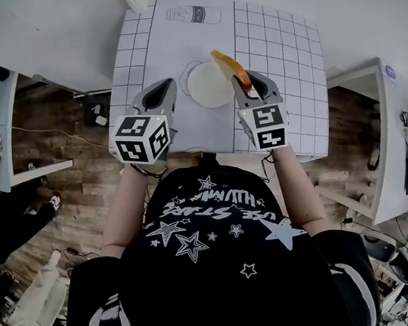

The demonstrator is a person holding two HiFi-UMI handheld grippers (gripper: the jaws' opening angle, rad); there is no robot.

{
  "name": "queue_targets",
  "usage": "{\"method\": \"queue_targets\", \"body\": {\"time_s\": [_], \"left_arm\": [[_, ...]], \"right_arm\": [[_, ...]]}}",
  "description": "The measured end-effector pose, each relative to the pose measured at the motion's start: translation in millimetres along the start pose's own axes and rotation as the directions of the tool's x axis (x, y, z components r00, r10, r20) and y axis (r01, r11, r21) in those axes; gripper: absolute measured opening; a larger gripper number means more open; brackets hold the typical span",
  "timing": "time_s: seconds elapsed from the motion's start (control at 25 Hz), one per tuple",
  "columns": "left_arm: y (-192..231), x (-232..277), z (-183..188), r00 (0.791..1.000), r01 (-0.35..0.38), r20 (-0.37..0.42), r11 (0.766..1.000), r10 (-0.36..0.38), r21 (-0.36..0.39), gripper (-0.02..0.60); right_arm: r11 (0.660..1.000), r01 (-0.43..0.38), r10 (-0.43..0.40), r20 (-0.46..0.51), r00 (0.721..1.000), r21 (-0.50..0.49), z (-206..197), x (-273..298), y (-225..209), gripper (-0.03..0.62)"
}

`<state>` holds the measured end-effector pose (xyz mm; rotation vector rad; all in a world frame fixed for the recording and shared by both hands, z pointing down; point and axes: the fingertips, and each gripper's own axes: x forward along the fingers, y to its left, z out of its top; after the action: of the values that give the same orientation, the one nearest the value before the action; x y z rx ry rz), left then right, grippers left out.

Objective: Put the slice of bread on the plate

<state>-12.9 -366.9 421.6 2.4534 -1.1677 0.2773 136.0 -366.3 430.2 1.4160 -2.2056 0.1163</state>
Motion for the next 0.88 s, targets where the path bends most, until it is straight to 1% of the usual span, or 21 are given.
{"method": "queue_targets", "body": {"time_s": [0.12, 0.24, 0.32, 0.52, 0.6, 0.72, 0.88], "left_arm": [[2, 7, 3, 1.0, -0.02, -0.001, 1.0, 0.02, -0.002, 0.009], [3, 11, 6, 0.999, -0.036, 0.0, 0.999, 0.036, -0.004, 0.009], [3, 13, 6, 0.999, -0.046, -0.001, 0.999, 0.046, -0.006, 0.009], [6, 12, 4, 0.997, -0.075, -0.01, 0.997, 0.075, -0.014, 0.009], [7, 11, 1, 0.996, -0.085, -0.015, 0.996, 0.085, -0.02, 0.009], [8, 9, -3, 0.995, -0.095, -0.023, 0.995, 0.095, -0.024, 0.009], [8, 6, -9, 0.994, -0.104, -0.032, 0.994, 0.103, -0.022, 0.009]], "right_arm": [[0.989, 0.002, -0.003, -0.01, 1.0, -0.147, 2, 11, -1, 0.098], [0.959, -0.008, 0.002, -0.021, 1.0, -0.283, 2, 21, 0, 0.098], [0.941, -0.015, 0.008, -0.023, 1.0, -0.339, -1, 26, 3, 0.098], [0.898, -0.04, 0.021, -0.048, 0.999, -0.439, -14, 38, 13, 0.098], [0.869, -0.051, 0.023, -0.062, 0.998, -0.492, -20, 42, 19, 0.098], [0.81, -0.067, 0.019, -0.089, 0.996, -0.583, -31, 48, 30, 0.098], [0.734, -0.101, 0.021, -0.126, 0.992, -0.671, -42, 51, 46, 0.098]]}}
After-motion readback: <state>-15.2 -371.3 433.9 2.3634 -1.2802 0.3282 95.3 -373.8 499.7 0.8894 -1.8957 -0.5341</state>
